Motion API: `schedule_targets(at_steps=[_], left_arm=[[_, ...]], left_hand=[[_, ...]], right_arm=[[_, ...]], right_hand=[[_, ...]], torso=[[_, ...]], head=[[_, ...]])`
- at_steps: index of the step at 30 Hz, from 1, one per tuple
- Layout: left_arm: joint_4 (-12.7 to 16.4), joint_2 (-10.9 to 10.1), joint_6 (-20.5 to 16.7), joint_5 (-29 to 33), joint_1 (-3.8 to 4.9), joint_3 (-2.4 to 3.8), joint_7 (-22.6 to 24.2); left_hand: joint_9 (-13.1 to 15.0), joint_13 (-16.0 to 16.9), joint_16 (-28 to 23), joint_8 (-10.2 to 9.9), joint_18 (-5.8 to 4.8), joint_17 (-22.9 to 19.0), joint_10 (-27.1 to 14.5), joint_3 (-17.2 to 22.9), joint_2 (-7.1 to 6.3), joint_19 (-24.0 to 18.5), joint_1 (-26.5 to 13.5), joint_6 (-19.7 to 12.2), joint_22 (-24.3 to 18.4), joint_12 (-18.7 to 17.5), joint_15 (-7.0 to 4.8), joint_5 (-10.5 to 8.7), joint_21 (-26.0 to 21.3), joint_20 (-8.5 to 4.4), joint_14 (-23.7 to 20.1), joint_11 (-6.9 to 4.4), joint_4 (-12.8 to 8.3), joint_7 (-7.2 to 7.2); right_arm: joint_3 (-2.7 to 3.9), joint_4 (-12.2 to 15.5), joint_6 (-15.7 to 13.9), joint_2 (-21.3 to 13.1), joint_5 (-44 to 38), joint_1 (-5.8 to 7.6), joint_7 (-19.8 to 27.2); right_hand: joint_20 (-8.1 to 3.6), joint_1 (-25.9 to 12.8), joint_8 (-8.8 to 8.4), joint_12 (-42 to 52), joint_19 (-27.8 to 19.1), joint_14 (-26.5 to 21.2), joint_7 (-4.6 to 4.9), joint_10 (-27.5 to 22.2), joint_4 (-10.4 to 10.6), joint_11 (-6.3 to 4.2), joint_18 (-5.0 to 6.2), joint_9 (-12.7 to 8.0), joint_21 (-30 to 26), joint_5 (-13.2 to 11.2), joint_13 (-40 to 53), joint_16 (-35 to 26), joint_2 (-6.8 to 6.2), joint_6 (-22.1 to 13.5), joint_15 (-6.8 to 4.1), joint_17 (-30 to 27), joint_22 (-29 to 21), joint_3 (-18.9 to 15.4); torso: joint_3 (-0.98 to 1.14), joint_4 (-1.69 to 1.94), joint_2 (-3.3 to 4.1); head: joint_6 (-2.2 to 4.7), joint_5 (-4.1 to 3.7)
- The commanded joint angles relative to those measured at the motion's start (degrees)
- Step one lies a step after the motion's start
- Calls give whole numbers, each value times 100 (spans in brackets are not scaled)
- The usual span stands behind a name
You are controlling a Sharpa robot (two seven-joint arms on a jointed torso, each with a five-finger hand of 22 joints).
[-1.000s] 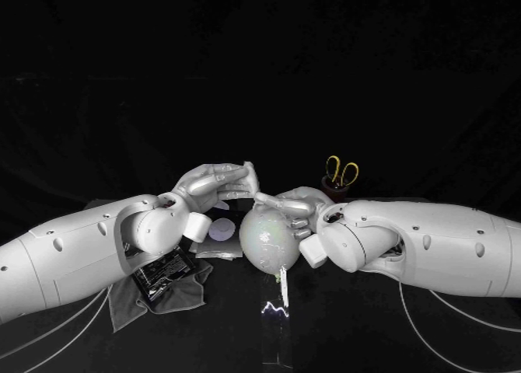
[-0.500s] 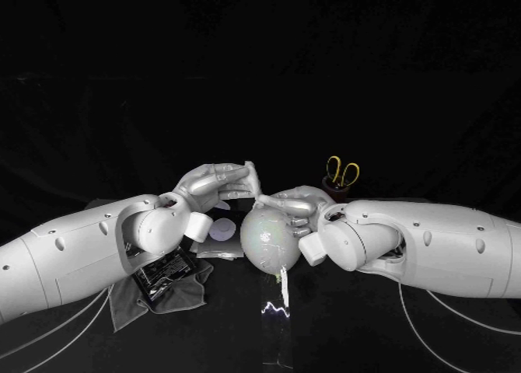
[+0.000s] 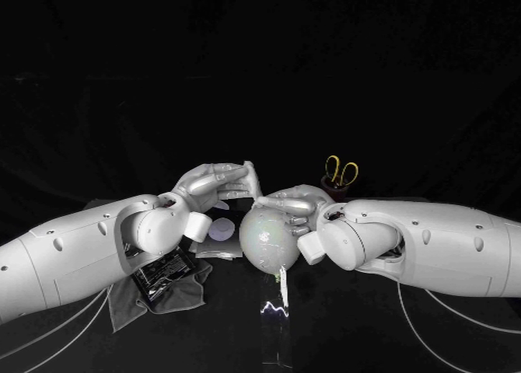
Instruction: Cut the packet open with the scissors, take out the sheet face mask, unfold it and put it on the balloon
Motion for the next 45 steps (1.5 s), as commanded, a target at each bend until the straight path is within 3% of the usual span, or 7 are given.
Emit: schedule_targets(at_steps=[1, 6, 16, 27, 45], left_arm=[[15, 15, -2, 39, 6, 9, 87], [15, 15, -19, 42, 6, 9, 103], [1, -13, -246, 239, 5, 12, 456], [-33, -22, -372, 397, 4, 15, 588], [-21, -9, -419, 409, 4, 15, 503]], left_hand=[[651, 4, -23, 17, 91, -9, 21, 42, 42, -12, -10, 43, 2, 35, -16, 27, 17, 14, 40, -13, 4, 11], [651, 4, -23, 17, 91, -9, 21, 42, 42, -12, -10, 43, 2, 35, -16, 27, 17, 14, 40, -13, 4, 11], [673, 5, -42, 24, 101, -29, 25, 61, 42, -23, -12, 38, 0, 36, -18, 28, 17, 24, 60, -15, 0, 10], [722, 4, -87, 37, 153, -72, 28, 92, 39, 25, -24, 21, 13, 35, -19, 28, 60, 31, 100, -13, -9, 14], [790, 4, -158, 55, 218, -130, 28, 140, 37, 66, -42, -2, 12, 31, -24, 28, 87, 52, 163, -10, -13, 21]], right_arm=[[4, 4, -7, 2, 13, -3, 106], [4, -1, -136, -5, -11, -3, 128], [4, 77, -230, -175, -308, -3, -77], [2, 174, -202, -352, -621, -3, -308], [1, 193, -177, -374, -733, -3, -305]], right_hand=[[-34, -10, 51, 9, 599, 587, -10, 440, -65, -33, -37, 13, 27, 18, 1348, 25, -25, -29, -44, 1506, 1509, 35], [-59, 117, 213, 78, 599, 587, -35, 481, -311, -61, -37, 123, 27, 20, 1390, 25, 26, 37, -75, 1506, 1509, 303], [-82, -262, 606, 112, 599, 587, -51, 503, -616, -79, -37, 422, 27, 15, 1412, 25, -31, -34, -91, 1506, 1509, 982], [-88, -380, 697, 110, 599, 587, -61, 503, -687, -87, -37, 489, 27, 14, 1411, 25, -56, -59, -97, 1506, 1509, 1119], [-91, -450, 741, 67, 599, 587, -63, 482, -721, -90, -37, 521, 27, 14, 1385, 25, -75, -84, -101, 1506, 1509, 1181]], torso=[[-2, 3, 1], [-2, 1, 0], [-5, -2, -2], [3, -3, 2], [-1, 4, 1]], head=[[2, -7], [-4, -14], [-9, -11], [-4, -20], [2, -27]])
